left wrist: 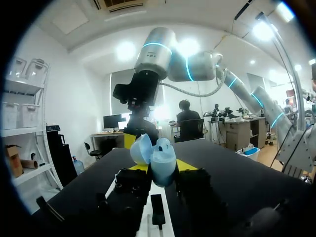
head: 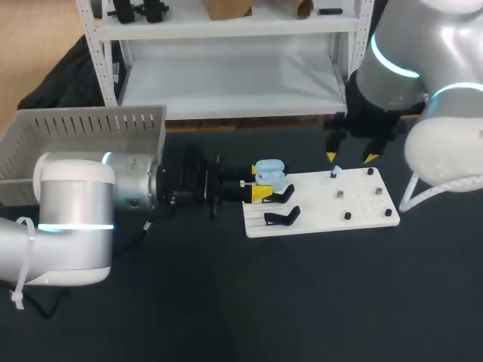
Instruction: Pick up each earbud case from the left stands, insert the matching earbuds, close the lid, and place the case in the box.
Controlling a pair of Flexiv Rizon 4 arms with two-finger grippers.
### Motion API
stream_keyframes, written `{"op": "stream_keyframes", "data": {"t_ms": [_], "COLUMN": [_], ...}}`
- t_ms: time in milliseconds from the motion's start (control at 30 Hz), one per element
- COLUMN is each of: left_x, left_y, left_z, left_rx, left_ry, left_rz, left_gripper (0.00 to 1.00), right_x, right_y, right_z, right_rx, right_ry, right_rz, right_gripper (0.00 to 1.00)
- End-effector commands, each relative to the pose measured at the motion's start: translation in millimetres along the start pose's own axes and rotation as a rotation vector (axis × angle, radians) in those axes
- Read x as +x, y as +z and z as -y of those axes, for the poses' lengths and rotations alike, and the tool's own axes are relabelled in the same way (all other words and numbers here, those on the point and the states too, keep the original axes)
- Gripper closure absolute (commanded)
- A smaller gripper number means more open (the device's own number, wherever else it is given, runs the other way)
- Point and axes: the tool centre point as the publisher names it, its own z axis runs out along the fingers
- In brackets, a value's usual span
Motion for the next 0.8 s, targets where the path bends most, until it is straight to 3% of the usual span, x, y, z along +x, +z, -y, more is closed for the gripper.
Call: {"op": "stream_keyframes", "data": {"t_ms": [33, 367, 500, 667, 800], "left_x": [-0.1, -0.1, -0.1, -0.1, -0.1], "left_y": [0.4, 0.4, 0.4, 0.4, 0.4], "left_z": [1.1, 1.1, 1.1, 1.1, 1.1], "left_rx": [-0.005, -0.005, -0.005, -0.005, -0.005], "left_ry": [0.001, 0.001, 0.001, 0.001, 0.001], "left_rz": [-0.002, -0.002, -0.002, -0.002, -0.002], "left_gripper": [1.00, 1.00, 1.00, 1.00, 1.00], "right_x": [-14.3, -22.5, -25.1, -31.9, -33.2], "right_y": [31.6, 65.7, 74.3, 82.1, 84.7], "right_z": [-3.2, 9.6, 11.7, 14.6, 15.5], "right_rx": [0.013, -0.004, -0.041, -0.081, -0.108], "right_ry": [-0.022, -0.060, -0.063, -0.039, -0.021], "right_rz": [-0.015, -0.008, -0.001, 0.010, 0.005], "right_gripper": [0.43, 0.38, 0.29, 0.37, 0.51]}}
